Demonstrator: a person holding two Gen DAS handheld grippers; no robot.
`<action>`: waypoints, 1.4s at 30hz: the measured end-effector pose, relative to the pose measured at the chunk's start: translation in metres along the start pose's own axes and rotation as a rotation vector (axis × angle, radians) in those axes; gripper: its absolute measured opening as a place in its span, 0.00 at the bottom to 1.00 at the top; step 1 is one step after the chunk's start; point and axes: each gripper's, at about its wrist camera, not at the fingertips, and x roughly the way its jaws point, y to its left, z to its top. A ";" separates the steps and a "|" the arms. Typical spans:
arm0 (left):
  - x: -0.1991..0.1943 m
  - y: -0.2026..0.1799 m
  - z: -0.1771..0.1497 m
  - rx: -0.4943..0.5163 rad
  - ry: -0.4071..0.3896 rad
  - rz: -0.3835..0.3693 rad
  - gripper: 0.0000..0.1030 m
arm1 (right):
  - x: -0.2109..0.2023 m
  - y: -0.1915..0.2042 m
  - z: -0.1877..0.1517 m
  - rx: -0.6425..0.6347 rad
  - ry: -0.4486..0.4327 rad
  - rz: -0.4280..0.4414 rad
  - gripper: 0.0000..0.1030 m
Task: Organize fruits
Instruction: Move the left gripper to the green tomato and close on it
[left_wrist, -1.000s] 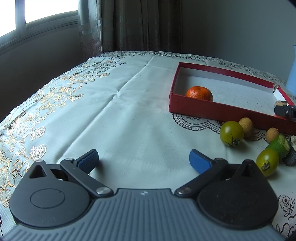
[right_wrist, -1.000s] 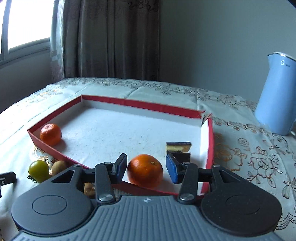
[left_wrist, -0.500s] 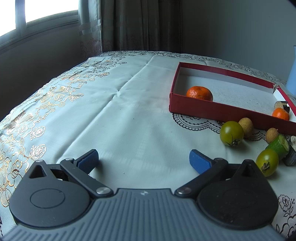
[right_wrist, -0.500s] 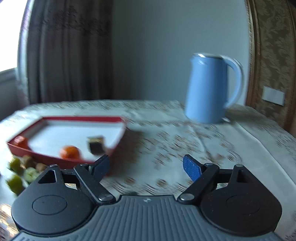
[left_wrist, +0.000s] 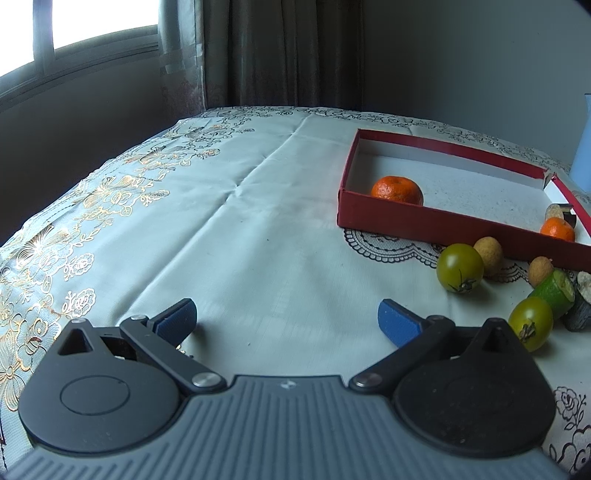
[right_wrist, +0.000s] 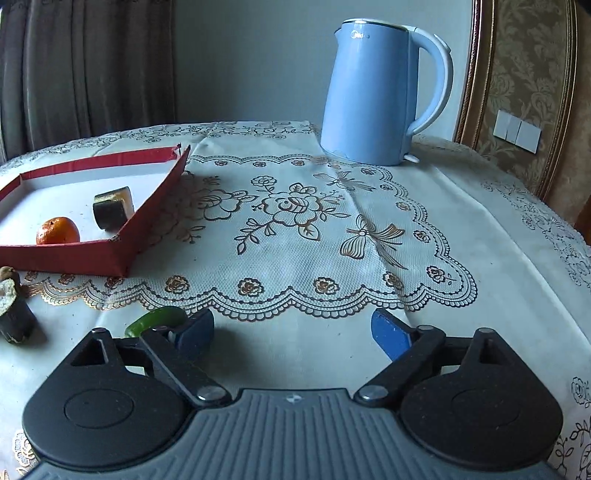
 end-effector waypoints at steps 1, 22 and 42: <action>-0.005 -0.001 -0.001 0.007 -0.021 -0.013 1.00 | 0.000 -0.001 0.000 0.004 -0.001 0.005 0.90; -0.035 -0.105 -0.006 0.287 -0.102 -0.287 0.86 | 0.003 -0.017 0.000 0.106 0.000 0.074 0.90; -0.015 -0.107 -0.006 0.243 0.003 -0.332 0.44 | 0.002 -0.020 0.000 0.129 -0.008 0.090 0.90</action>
